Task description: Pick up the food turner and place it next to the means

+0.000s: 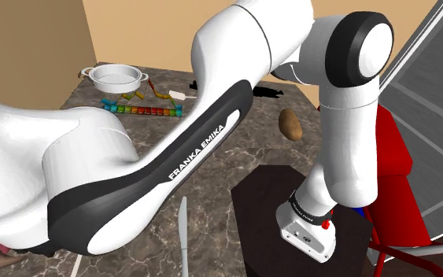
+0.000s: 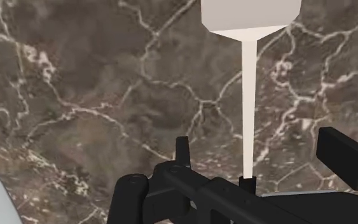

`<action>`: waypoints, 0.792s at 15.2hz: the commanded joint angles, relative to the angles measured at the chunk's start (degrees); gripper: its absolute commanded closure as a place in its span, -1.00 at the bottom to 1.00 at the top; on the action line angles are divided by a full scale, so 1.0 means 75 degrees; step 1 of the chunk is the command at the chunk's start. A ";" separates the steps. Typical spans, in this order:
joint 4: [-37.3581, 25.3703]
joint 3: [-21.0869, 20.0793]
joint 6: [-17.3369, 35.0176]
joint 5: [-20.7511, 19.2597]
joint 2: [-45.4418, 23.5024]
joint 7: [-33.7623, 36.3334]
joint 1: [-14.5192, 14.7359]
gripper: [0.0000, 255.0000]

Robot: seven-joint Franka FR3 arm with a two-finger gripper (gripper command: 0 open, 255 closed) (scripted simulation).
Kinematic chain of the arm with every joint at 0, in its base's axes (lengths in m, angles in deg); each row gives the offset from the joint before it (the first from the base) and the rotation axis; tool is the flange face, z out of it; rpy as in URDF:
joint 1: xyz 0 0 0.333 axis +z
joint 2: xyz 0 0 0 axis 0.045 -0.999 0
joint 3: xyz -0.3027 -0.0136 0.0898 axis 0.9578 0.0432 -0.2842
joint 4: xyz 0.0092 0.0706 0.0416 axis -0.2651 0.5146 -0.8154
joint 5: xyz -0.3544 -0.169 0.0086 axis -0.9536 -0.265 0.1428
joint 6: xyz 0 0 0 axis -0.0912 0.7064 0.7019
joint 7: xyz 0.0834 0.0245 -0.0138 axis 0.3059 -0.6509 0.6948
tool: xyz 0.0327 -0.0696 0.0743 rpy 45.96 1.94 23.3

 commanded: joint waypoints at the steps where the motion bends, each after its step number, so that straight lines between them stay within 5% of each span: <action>1: -0.0117 -0.0066 -0.0170 0.0103 0.0125 -0.0063 -0.0045 -1.00; 4: -0.0478 -0.0242 -0.0722 0.0374 0.0401 -0.0232 -0.0097 -1.00; 12: -0.0478 -0.0241 -0.0722 0.0375 0.0402 -0.0232 -0.0096 -1.00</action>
